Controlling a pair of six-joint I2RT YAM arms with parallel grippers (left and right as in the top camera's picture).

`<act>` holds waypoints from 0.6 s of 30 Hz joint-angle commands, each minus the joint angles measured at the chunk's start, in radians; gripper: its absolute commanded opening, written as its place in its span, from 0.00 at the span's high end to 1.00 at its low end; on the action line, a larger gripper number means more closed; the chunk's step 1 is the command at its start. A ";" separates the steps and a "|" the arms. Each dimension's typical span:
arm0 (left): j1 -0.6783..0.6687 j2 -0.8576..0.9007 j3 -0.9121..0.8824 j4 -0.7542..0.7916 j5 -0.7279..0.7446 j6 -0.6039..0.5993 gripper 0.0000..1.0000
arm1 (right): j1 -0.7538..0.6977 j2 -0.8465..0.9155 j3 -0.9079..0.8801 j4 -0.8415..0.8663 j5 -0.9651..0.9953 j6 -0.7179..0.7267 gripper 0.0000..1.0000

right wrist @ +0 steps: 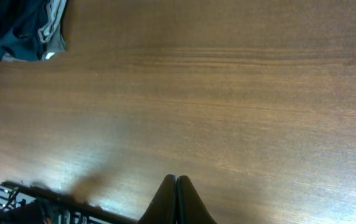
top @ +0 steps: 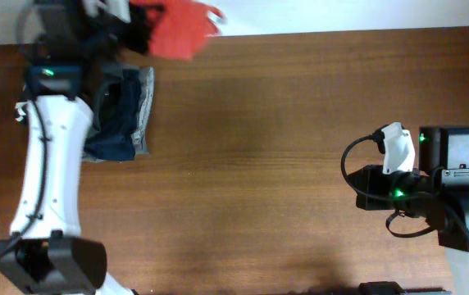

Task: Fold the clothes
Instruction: 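Carry the red shirt with the left gripper onto the dark clothes stack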

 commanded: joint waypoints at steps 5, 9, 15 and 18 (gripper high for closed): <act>0.227 0.168 0.112 0.009 -0.059 0.002 1.00 | 0.005 -0.001 0.015 -0.029 -0.008 0.004 0.96; 0.297 0.245 0.111 -0.086 -0.063 -0.011 1.00 | 0.005 0.000 0.015 -0.040 -0.008 0.004 0.96; 0.376 0.277 0.109 -0.269 -0.145 0.014 0.99 | 0.005 -0.001 0.015 -0.047 -0.008 0.007 0.96; 0.402 0.275 0.109 -0.412 -0.138 0.014 0.83 | 0.005 -0.001 0.015 -0.040 -0.008 0.007 0.96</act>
